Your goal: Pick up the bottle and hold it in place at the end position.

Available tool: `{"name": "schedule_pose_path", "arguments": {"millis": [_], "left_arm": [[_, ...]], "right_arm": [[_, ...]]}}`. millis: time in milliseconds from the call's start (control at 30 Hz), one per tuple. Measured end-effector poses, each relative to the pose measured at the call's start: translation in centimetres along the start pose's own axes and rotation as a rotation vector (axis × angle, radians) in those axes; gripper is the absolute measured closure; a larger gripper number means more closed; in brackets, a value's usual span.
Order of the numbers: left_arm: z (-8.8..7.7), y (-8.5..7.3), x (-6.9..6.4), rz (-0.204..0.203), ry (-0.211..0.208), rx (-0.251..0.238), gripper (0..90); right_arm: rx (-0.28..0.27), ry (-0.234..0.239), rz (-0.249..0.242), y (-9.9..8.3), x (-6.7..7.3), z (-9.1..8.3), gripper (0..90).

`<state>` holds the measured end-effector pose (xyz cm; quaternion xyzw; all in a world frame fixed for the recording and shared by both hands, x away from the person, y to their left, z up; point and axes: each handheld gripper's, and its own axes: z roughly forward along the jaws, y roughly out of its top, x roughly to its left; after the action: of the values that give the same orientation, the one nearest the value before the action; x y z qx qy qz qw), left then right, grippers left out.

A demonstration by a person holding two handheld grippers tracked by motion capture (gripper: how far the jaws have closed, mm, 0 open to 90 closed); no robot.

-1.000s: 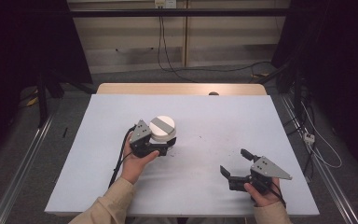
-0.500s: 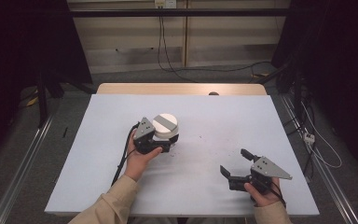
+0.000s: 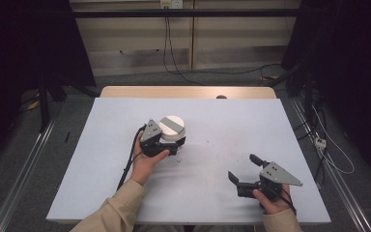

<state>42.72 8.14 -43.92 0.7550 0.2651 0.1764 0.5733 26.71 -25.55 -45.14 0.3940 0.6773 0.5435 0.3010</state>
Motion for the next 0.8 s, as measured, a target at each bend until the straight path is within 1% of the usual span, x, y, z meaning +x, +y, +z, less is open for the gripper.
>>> {"name": "schedule_pose_path", "arguments": {"millis": [200,233,333,500,633,700,767,800], "left_arm": [[0.6,0.1,0.1,0.001,-0.007,0.000,18.5],[0.7,0.1,0.0,-0.004,-0.009,-0.005,18.5],[0.9,0.1,0.1,0.002,-0.012,-0.009,18.5],[1.3,-0.2,0.2,-0.009,-0.009,0.008,18.5],[1.5,-0.3,0.3,0.000,-0.007,0.009,18.5],[1.5,-0.3,0.3,-0.005,-0.004,0.010,18.5],[1.5,-0.3,0.4,0.005,-0.001,0.015,18.5],[1.5,-0.3,0.4,0.002,0.001,0.016,18.5]], "right_arm": [[0.003,-0.001,0.001,-0.1,-0.1,0.0,2.7],[0.004,0.000,0.004,-0.1,-0.1,0.0,2.7],[0.002,0.001,0.001,-0.1,-0.1,0.0,2.7],[0.005,-0.003,0.002,-0.1,0.0,0.0,2.7],[0.003,0.000,-0.001,0.0,0.1,0.0,2.7],[0.006,0.001,0.002,-0.1,0.1,0.0,2.7],[0.007,0.002,0.002,-0.1,0.0,0.0,2.7],[0.006,0.003,0.002,-0.1,0.0,0.0,2.7]]}}
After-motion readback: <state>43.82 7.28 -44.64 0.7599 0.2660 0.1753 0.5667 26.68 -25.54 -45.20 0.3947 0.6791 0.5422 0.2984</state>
